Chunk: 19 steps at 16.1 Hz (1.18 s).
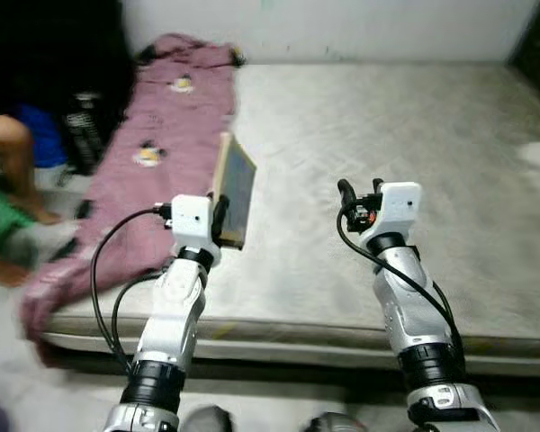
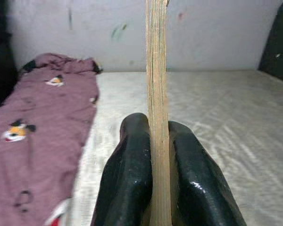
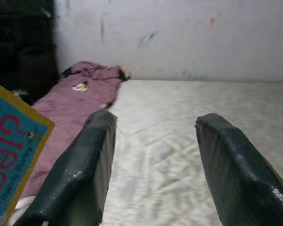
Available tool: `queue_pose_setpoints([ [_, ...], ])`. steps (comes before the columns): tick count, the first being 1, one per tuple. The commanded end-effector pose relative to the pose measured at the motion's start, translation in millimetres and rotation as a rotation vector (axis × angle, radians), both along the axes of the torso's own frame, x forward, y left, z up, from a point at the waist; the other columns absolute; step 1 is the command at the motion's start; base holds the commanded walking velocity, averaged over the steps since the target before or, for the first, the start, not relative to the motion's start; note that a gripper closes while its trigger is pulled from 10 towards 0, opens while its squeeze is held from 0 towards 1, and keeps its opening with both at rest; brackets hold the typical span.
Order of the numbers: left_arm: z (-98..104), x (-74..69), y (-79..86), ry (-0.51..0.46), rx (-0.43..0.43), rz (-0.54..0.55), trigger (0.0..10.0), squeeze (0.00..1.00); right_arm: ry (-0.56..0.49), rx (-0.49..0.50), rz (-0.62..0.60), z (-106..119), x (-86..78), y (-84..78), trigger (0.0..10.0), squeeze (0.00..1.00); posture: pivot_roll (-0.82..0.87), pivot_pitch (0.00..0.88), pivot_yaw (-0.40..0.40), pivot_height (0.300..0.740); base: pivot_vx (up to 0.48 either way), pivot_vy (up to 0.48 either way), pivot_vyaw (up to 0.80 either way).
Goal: Clean up the room
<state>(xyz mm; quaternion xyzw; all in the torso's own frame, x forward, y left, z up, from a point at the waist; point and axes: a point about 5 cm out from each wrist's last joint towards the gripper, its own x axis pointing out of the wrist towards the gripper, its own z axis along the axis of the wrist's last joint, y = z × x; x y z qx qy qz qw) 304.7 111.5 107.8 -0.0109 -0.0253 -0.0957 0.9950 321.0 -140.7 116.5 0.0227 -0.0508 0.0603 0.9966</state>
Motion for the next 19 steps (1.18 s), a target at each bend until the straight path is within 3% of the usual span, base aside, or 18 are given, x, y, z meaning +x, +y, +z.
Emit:
queue_pose_setpoints([
  [1,8.3,2.2,11.3,-0.039,0.004,0.04,10.0,0.0,-0.009,0.008,0.022,3.3,1.6,8.9,10.0,0.0,-0.02,0.0,0.055,0.74,0.0,-0.322,0.0],
  [9,10.6,-0.8,10.2,-0.055,-0.062,-0.01,10.0,0.0,-0.007,0.006,0.021,1.5,1.1,9.7,10.0,0.0,-0.02,0.0,0.055,0.74,0.0,0.0,0.0],
  [19,10.5,-2.2,8.1,-0.057,-0.079,-0.03,10.0,0.0,-0.008,-0.001,0.018,1.3,1.3,8.7,10.0,0.0,-0.02,0.0,0.054,0.74,0.334,0.0,-0.04],
])
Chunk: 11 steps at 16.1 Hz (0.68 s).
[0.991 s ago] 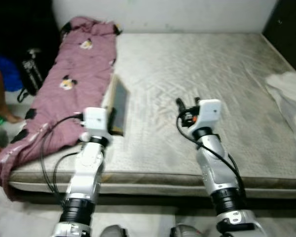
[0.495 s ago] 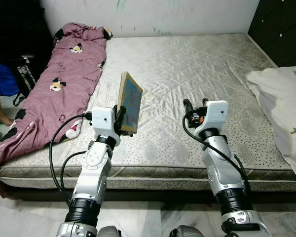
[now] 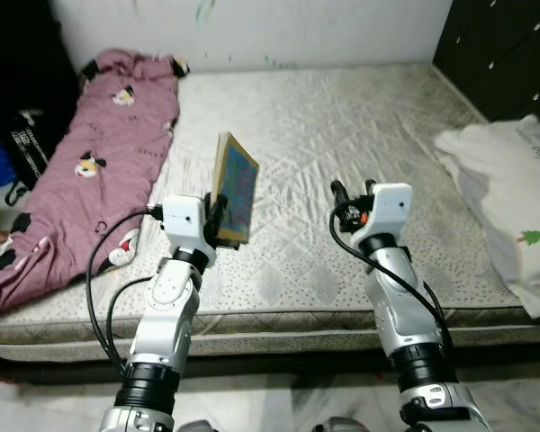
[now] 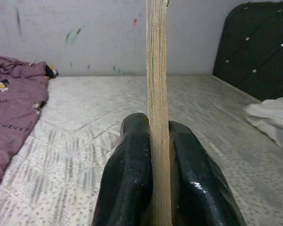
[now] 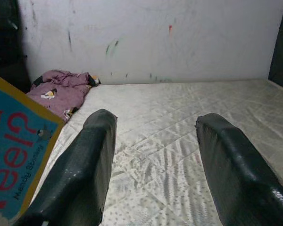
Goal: Clean up the room
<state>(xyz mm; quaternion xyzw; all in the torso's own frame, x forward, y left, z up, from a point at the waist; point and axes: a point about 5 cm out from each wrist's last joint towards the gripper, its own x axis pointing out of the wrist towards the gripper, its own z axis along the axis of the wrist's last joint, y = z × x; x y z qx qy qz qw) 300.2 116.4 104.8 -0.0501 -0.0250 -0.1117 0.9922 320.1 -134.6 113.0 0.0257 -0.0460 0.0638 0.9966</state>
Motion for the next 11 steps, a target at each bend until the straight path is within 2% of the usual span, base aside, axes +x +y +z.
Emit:
queue_pose_setpoints([
  [1,13.5,2.2,3.1,-0.065,-0.003,0.005,10.0,0.0,-0.019,-0.006,0.01,4.9,2.3,2.5,10.0,0.0,-0.02,0.0,0.054,0.74,0.36,0.0,0.0],
  [4,12.8,2.2,3.1,-0.06,-0.002,0.008,10.0,0.0,-0.019,-0.01,0.006,4.8,2.4,1.5,10.0,0.0,-0.02,0.0,0.054,0.74,0.376,0.0,0.0],
  [8,9.6,2.6,1.7,-0.035,0.005,0.04,10.0,0.0,-0.015,-0.015,0.004,3.3,2.1,0.4,10.0,0.0,-0.02,0.0,0.052,0.74,0.0,0.0,0.0],
  [11,8.7,2.2,2.1,-0.029,0.006,0.041,10.0,0.0,-0.009,-0.014,-0.001,2.6,2.7,-0.7,10.0,0.0,-0.02,0.0,0.052,0.74,0.0,0.0,-0.7],
])
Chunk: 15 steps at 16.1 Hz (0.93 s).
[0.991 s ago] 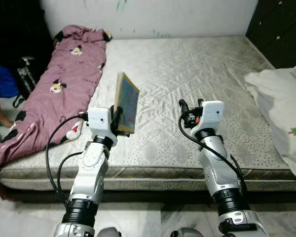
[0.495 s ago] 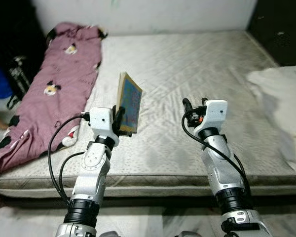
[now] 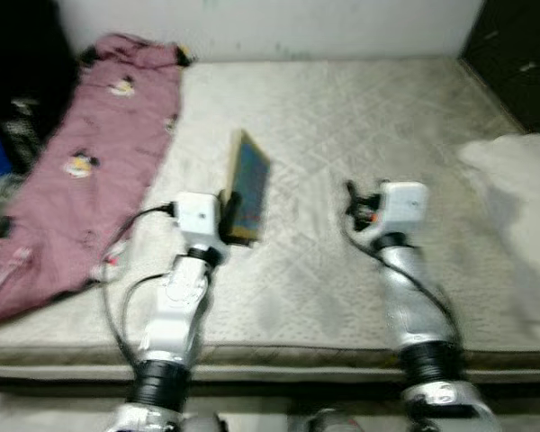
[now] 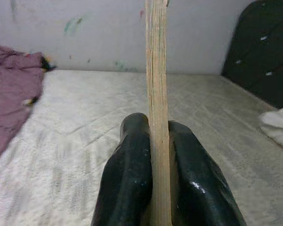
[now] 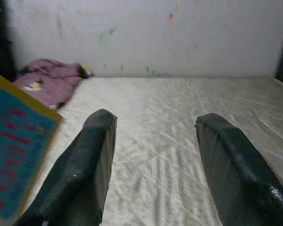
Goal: Clean up the room
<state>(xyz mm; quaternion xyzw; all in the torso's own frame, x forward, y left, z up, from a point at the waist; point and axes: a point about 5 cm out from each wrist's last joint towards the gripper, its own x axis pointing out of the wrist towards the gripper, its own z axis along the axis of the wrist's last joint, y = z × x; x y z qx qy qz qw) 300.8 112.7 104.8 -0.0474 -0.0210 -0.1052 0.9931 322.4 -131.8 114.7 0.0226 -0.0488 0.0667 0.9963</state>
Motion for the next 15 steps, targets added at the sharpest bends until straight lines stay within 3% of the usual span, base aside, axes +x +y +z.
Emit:
queue_pose_setpoints([
  [1,8.5,1.7,6.3,-0.034,0.002,0.036,10.0,0.0,-0.005,-0.011,-0.007,1.3,0.6,-4.1,10.0,0.0,-0.02,0.0,0.05,0.74,0.0,0.0,-0.52],
  [8,7.8,1.4,5.9,-0.023,-0.005,0.05,10.0,0.0,-0.004,-0.023,-0.001,0.6,-0.3,-4.3,10.0,0.0,-0.02,0.0,0.044,0.74,0.0,0.0,-0.06],
  [15,6.1,-1.3,4.6,-0.015,-0.012,0.045,10.0,0.0,-0.002,-0.04,0.008,-0.1,-1.4,-4.1,10.0,0.0,-0.02,0.0,0.04,0.74,0.0,-0.265,0.0],
])
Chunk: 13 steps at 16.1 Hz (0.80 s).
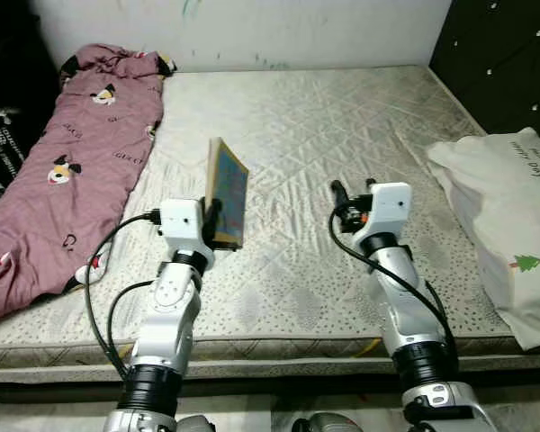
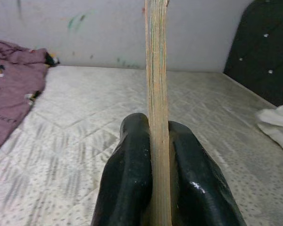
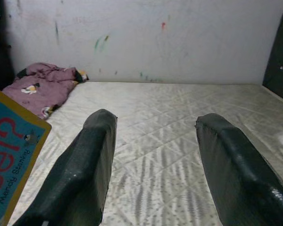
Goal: Clean up the room
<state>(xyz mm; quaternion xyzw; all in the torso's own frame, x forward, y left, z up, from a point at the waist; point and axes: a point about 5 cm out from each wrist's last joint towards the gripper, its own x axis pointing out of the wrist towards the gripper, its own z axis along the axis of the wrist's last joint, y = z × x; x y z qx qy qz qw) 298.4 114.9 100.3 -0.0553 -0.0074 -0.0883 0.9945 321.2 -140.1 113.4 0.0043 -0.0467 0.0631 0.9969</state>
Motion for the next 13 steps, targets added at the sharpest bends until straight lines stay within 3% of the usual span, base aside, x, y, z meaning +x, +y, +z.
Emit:
queue_pose_setpoints([
  [1,10.2,0.6,2.6,-0.044,0.002,0.013,10.0,0.0,-0.003,-0.003,0.018,0.9,-0.5,4.1,10.0,0.0,-0.01,0.0,0.04,0.74,0.0,-0.311,0.0],
  [13,9.2,-1.5,1.4,-0.036,-0.011,0.014,10.0,0.0,0.008,-0.019,0.027,-1.3,-0.5,3.9,10.0,0.0,-0.01,0.0,0.031,0.74,0.0,-0.33,0.0],
])
